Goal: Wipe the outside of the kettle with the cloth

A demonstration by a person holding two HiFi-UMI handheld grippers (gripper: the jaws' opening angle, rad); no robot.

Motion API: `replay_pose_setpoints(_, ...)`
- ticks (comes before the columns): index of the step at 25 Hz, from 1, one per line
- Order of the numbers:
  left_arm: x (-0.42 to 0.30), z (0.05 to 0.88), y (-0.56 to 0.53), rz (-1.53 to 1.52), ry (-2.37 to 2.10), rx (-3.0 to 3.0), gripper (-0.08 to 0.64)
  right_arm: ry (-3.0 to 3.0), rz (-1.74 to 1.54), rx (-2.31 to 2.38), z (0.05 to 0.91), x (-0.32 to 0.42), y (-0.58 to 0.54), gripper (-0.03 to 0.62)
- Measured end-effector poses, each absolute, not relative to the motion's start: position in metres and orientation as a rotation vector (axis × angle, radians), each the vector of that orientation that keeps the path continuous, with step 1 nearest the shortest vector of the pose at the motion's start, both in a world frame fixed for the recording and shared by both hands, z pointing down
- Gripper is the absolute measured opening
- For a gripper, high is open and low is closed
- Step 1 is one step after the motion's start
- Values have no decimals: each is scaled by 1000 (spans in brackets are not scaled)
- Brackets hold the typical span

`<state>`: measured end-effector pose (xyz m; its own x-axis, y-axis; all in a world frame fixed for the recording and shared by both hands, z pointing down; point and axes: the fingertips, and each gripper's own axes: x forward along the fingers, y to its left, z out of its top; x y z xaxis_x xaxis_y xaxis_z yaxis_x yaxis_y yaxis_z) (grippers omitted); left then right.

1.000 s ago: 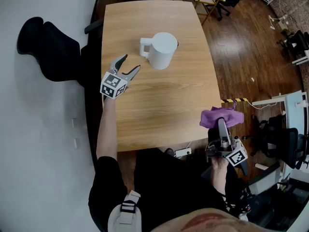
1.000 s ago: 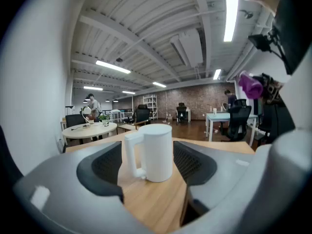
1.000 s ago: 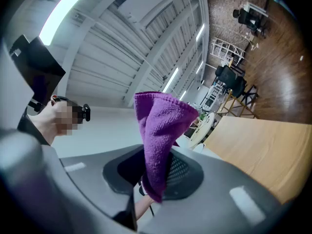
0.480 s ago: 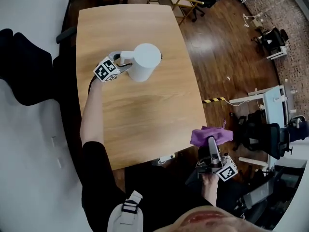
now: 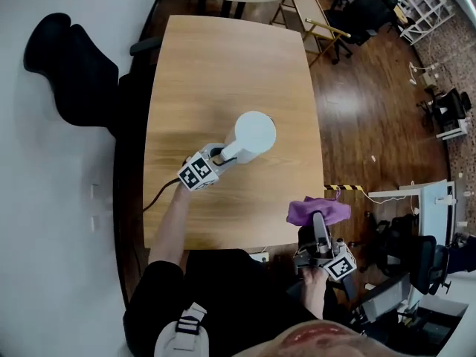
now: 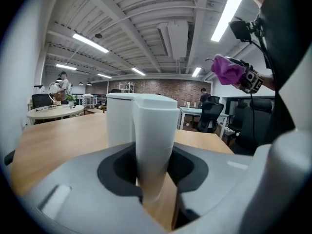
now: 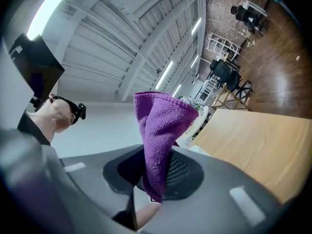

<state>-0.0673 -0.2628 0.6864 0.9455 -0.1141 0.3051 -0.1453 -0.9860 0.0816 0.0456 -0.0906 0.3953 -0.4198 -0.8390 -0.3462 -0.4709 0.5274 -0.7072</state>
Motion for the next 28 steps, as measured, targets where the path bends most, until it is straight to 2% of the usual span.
replay_pose_setpoints(4, -97, 664, -187, 526, -253, 2943, 49, 2144, -721, -948, 364, 50, -120, 75)
replay_pose_setpoints(6, -92, 662, -184, 550, -295, 2913, 49, 2236, -730, -927, 358, 63, -160, 75)
replay_pose_setpoints(9, -71, 667, -208, 526, -430, 2872, 51, 2360, -841, -985, 408, 91, -216, 75)
replay_pose_setpoints(13, -65, 684, -204, 514, -621, 2797, 54, 2531, -995, -1000, 470, 75, -215, 75)
replay_pose_setpoints(18, -78, 684, -198, 582, -708, 2796, 57, 2827, -970, -951, 477, -9, -201, 75)
replay_pose_setpoints(24, -100, 672, -201, 557, -665, 2828, 56, 3445, -578, -852, 502, -166, -203, 77)
replay_pose_setpoints(28, -92, 668, -214, 530, -601, 2842, 56, 3663, -554, -888, 533, -189, -224, 75)
